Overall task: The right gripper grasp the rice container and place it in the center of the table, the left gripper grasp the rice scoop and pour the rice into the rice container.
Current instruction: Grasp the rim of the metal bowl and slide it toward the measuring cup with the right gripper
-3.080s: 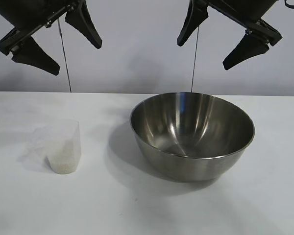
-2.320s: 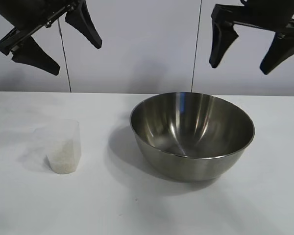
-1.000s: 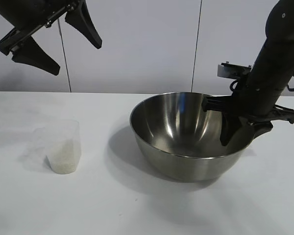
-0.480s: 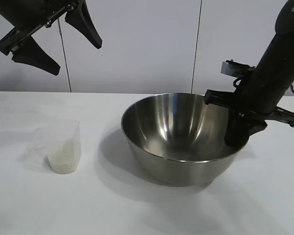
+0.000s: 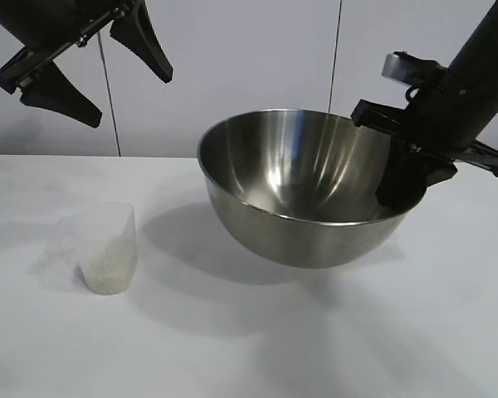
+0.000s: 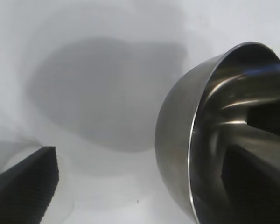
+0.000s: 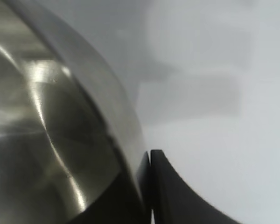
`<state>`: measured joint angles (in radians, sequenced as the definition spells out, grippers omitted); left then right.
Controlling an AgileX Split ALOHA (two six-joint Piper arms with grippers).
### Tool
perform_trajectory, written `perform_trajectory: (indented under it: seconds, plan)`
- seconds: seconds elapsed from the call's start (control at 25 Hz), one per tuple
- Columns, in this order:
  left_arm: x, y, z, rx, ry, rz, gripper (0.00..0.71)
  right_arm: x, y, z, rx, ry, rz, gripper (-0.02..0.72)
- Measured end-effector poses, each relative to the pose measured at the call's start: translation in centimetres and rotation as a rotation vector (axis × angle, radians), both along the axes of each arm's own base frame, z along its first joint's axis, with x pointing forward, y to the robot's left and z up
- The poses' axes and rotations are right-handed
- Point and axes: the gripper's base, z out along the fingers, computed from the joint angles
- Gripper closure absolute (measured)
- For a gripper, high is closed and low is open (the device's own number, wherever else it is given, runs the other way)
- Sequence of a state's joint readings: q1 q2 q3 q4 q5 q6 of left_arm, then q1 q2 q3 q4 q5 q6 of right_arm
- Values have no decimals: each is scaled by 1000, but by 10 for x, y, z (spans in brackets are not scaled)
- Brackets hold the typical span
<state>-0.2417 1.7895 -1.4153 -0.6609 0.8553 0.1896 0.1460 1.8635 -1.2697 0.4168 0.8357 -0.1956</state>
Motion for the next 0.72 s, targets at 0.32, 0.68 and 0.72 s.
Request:
perform_trajectory:
  seconds: [0.32, 0.68, 0.72]
  plan:
    - [0, 0, 0, 0, 0, 0, 24, -3, 43, -22, -19, 3, 104, 693]
    - [0, 0, 0, 0, 0, 0, 24, -1, 43, -35, -89, 1, 113, 693]
    - [0, 0, 0, 0, 0, 0, 24, 0, 43, -36, -90, 5, 112, 693]
